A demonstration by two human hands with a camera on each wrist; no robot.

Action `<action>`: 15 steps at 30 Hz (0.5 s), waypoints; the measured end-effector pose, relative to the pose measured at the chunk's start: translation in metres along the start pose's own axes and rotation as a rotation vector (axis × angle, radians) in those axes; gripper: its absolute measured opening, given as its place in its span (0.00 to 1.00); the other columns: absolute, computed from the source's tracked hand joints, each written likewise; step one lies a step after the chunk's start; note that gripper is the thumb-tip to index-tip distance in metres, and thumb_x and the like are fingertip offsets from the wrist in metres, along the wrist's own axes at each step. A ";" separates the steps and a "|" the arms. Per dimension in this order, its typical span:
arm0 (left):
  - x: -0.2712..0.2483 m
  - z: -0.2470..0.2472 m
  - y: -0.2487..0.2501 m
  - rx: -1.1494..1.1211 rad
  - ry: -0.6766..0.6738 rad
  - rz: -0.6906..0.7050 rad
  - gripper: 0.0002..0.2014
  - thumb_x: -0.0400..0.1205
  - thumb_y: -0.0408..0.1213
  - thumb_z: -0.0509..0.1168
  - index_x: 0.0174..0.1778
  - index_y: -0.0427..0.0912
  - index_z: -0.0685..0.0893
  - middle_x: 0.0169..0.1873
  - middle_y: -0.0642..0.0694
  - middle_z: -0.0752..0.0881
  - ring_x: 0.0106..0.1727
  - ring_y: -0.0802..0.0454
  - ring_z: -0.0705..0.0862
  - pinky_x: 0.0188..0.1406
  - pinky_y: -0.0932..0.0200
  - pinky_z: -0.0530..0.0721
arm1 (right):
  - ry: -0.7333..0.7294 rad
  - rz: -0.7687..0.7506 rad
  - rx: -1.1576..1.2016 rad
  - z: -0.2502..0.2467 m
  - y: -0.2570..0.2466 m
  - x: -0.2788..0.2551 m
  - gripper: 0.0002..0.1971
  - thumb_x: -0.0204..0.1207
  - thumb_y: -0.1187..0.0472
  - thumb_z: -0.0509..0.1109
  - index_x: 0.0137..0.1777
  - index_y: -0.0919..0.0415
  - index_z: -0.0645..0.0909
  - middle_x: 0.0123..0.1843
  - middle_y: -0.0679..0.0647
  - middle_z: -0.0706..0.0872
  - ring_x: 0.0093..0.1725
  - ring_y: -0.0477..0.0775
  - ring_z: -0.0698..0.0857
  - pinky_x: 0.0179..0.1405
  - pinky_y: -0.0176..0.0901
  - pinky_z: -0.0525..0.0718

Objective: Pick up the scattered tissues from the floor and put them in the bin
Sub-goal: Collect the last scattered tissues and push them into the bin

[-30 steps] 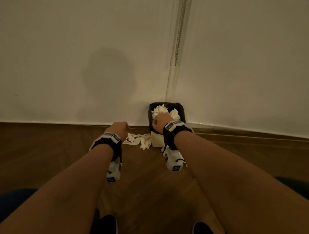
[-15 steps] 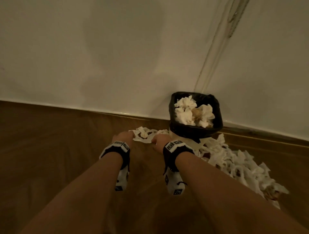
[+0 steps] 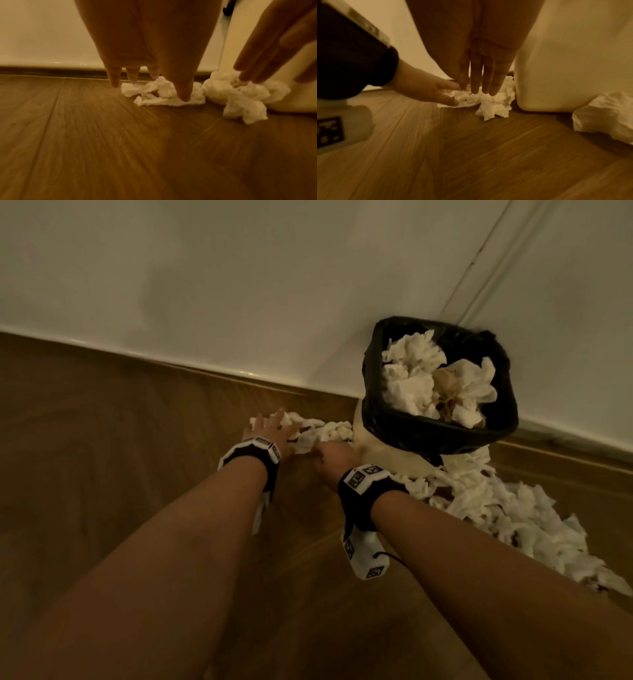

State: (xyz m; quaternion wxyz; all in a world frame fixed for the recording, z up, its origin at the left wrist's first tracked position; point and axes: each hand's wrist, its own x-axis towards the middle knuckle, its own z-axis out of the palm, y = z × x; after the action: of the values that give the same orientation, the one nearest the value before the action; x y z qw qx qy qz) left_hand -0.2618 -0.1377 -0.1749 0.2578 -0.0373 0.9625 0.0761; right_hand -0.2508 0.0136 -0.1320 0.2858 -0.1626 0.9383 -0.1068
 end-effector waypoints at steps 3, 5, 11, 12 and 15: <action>-0.005 0.014 -0.007 -0.061 0.033 0.011 0.24 0.83 0.48 0.58 0.77 0.62 0.64 0.81 0.44 0.57 0.79 0.37 0.59 0.75 0.40 0.67 | 0.043 0.046 0.016 -0.001 0.002 0.000 0.16 0.84 0.62 0.56 0.68 0.63 0.78 0.66 0.61 0.81 0.64 0.62 0.80 0.60 0.47 0.79; -0.010 0.022 -0.012 -0.091 0.111 0.001 0.21 0.84 0.46 0.57 0.74 0.56 0.70 0.76 0.42 0.65 0.75 0.37 0.65 0.71 0.42 0.71 | 0.070 0.046 0.006 0.002 0.002 -0.001 0.17 0.84 0.62 0.55 0.68 0.61 0.78 0.68 0.60 0.80 0.66 0.61 0.79 0.64 0.50 0.79; -0.020 0.034 -0.030 -0.159 0.221 -0.090 0.14 0.83 0.40 0.60 0.60 0.37 0.83 0.67 0.38 0.76 0.67 0.40 0.75 0.63 0.48 0.77 | 0.087 0.021 -0.022 0.014 -0.001 -0.006 0.16 0.83 0.62 0.56 0.65 0.60 0.81 0.65 0.60 0.82 0.64 0.60 0.80 0.62 0.49 0.79; -0.021 0.034 -0.031 -0.196 0.235 -0.112 0.14 0.83 0.39 0.60 0.60 0.36 0.83 0.65 0.37 0.77 0.65 0.39 0.77 0.61 0.49 0.77 | 0.088 0.022 -0.026 0.015 -0.002 -0.006 0.16 0.83 0.62 0.55 0.64 0.61 0.81 0.64 0.60 0.83 0.64 0.60 0.80 0.62 0.50 0.80; -0.022 0.036 -0.035 -0.480 0.293 -0.211 0.14 0.84 0.35 0.58 0.64 0.34 0.76 0.62 0.33 0.79 0.61 0.36 0.79 0.56 0.49 0.77 | 0.106 0.020 -0.030 0.017 -0.006 -0.006 0.16 0.83 0.62 0.56 0.64 0.60 0.82 0.63 0.60 0.83 0.63 0.60 0.81 0.61 0.50 0.80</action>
State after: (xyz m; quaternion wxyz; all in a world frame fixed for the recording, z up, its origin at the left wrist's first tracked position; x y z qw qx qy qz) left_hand -0.2213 -0.1654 -0.1988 0.1063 -0.2074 0.9347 0.2682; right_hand -0.2354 0.0087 -0.1412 0.2345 -0.1514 0.9552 -0.0982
